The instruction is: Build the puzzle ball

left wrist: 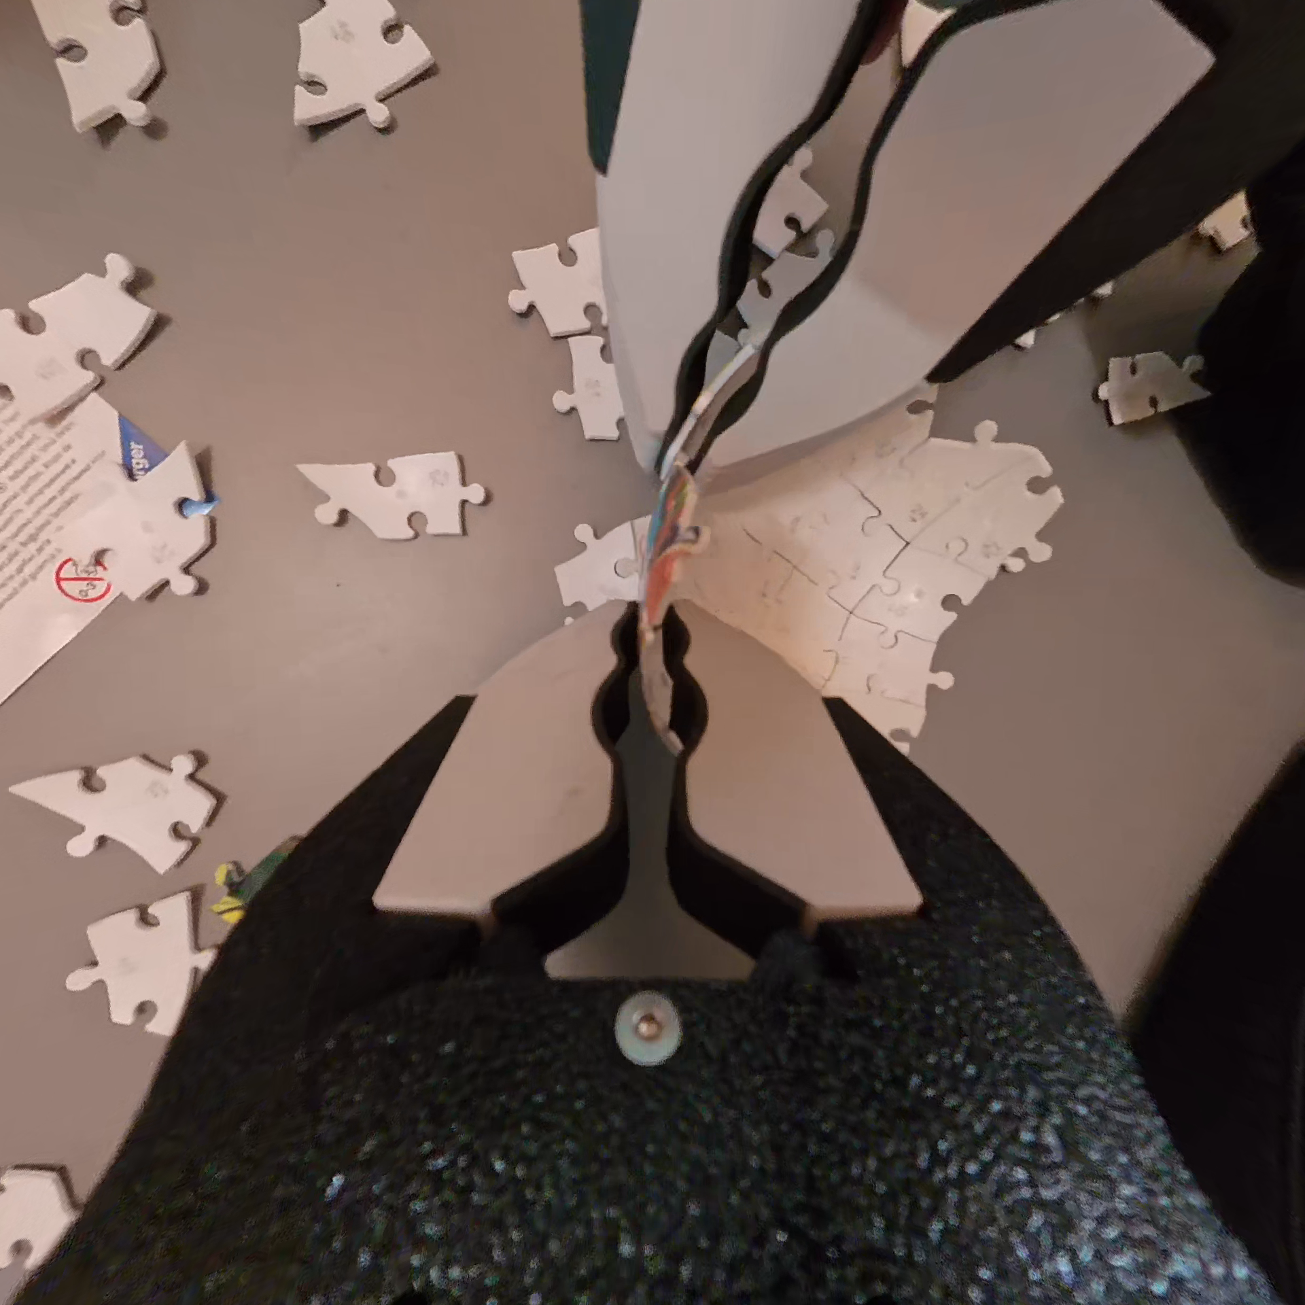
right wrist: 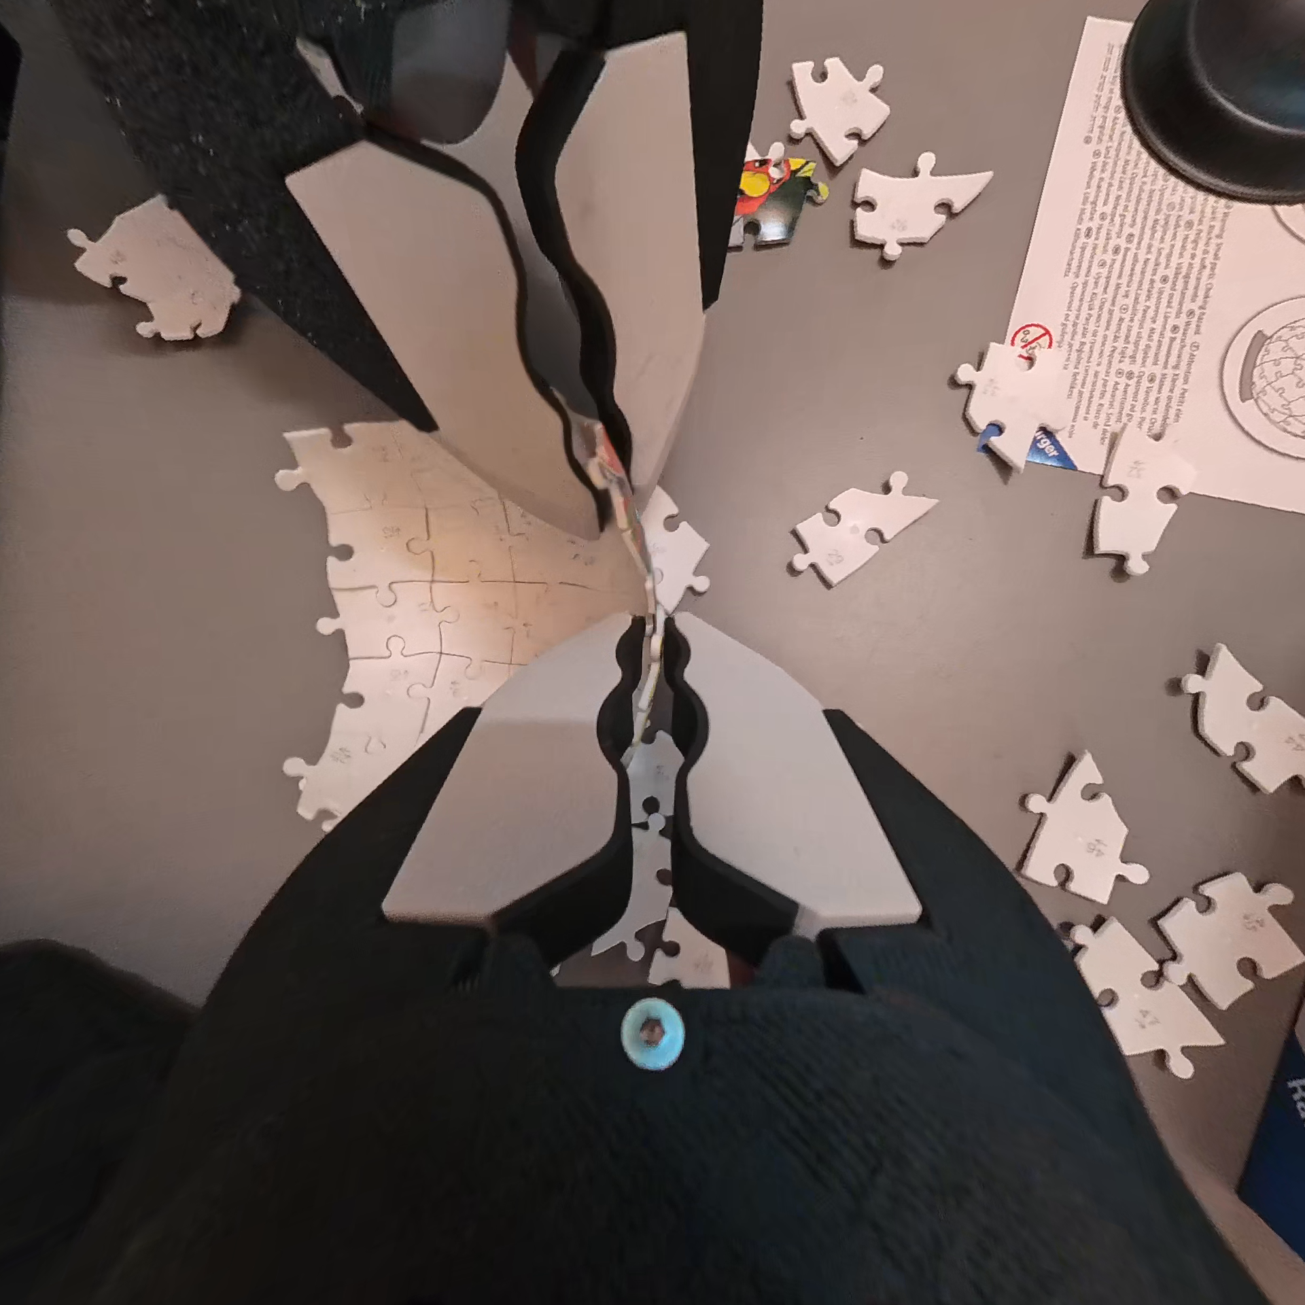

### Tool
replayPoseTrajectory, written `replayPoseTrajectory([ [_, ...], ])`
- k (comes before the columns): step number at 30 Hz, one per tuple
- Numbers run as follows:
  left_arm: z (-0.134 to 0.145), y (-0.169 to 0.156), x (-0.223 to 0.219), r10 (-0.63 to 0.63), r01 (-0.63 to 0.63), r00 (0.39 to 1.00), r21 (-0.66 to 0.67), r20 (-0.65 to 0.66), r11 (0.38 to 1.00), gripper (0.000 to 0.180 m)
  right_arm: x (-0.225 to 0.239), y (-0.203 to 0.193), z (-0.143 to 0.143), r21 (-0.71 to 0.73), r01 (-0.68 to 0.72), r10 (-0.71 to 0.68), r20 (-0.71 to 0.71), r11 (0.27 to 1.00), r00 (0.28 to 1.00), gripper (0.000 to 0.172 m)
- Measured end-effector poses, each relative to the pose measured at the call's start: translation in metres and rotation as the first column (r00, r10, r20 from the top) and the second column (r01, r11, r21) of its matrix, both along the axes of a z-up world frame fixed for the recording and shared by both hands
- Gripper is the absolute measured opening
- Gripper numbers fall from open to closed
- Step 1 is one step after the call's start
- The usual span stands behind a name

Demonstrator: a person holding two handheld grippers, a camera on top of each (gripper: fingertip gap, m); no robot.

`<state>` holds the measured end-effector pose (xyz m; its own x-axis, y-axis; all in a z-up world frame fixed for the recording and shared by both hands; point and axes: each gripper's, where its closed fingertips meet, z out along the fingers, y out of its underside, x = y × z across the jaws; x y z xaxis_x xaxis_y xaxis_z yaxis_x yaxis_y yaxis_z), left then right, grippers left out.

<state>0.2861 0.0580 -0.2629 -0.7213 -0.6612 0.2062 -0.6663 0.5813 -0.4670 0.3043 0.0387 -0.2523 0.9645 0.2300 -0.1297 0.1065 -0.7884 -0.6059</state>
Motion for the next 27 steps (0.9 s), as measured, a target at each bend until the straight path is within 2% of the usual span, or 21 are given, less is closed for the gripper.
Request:
replayPoseTrajectory([
  [5, 0.000, -0.003, 0.001, 0.001, -0.001, 1.000, -0.029, 0.010, 1.000, 0.004, -0.001, -0.003, 0.000, 0.005, -0.006, 0.006, -0.001, 1.000, 1.000, 0.005],
  [6, 0.000, -0.003, 0.001, -0.001, 0.001, 1.000, -0.033, 0.012, 0.999, 0.004, -0.001, -0.003, -0.002, 0.004, -0.009, 0.009, 0.002, 1.000, 1.000, 0.008],
  [8, 0.003, -0.006, 0.003, -0.001, 0.003, 1.000, -0.056, 0.024, 0.998, 0.003, 0.000, -0.004, -0.006, -0.005, -0.024, 0.025, 0.032, 1.000, 0.999, 0.023],
  [11, 0.006, -0.009, 0.004, -0.022, 0.025, 0.999, -0.066, 0.042, 0.998, 0.004, -0.004, -0.001, -0.006, 0.006, -0.076, 0.075, 0.068, 0.997, 0.995, 0.026],
  [21, 0.005, -0.007, 0.003, -0.067, 0.069, 0.997, -0.044, 0.046, 0.997, 0.003, -0.004, 0.002, 0.005, 0.088, -0.086, 0.080, 0.068, 0.992, 0.994, 0.006],
  [27, 0.005, -0.008, 0.003, -0.128, 0.132, 0.989, -0.051, 0.072, 0.990, 0.003, -0.004, 0.002, 0.006, 0.076, -0.093, 0.086, 0.082, 0.993, 0.993, 0.004],
])
